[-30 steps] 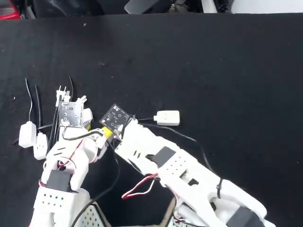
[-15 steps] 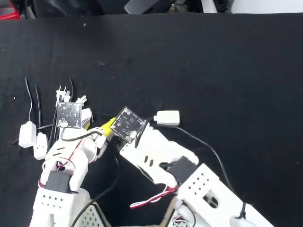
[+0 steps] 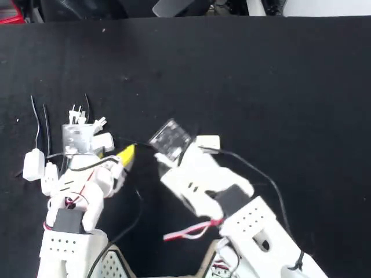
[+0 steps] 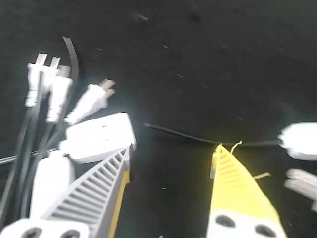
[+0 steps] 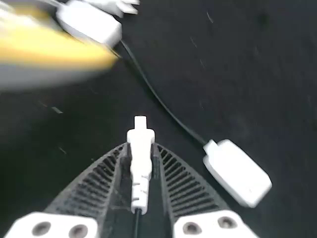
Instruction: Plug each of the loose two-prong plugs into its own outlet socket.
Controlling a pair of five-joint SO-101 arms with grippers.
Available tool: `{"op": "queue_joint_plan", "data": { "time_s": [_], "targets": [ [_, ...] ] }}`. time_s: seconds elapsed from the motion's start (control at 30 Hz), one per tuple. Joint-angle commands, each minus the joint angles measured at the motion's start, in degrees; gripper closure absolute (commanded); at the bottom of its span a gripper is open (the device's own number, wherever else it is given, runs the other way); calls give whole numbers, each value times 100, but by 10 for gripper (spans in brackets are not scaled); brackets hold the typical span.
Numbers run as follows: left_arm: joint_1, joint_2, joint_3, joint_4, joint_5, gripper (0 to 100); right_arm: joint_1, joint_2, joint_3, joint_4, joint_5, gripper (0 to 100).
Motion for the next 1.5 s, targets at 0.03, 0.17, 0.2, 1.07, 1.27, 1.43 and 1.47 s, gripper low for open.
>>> {"op": "queue_joint_plan", "data": {
  "time_s": [0.03,0.17,0.2,1.07,1.27,1.43,1.47],
  "targets": [
    [-259,-53,-286,0,9,737,1108,822,-796,255,255,988],
    [-268,-53,-92,-18,-44,737,1653,1877,-2097,1073,255,988],
    [-295,-53,-92,-9,-44,737,1697,2176,-2457,1336,255,988],
    [-259,-53,75,-53,-396,737,2725,7257,-7732,4853,-1081,988],
    [-259,-53,75,-53,-396,737,2831,7802,-8251,4949,-1081,988],
    [-259,-53,75,-53,-404,737,2831,8171,-8690,5064,-1055,988],
    [-259,-53,75,-53,-404,737,2831,8242,-8796,5125,-1055,988]
  ]
}}
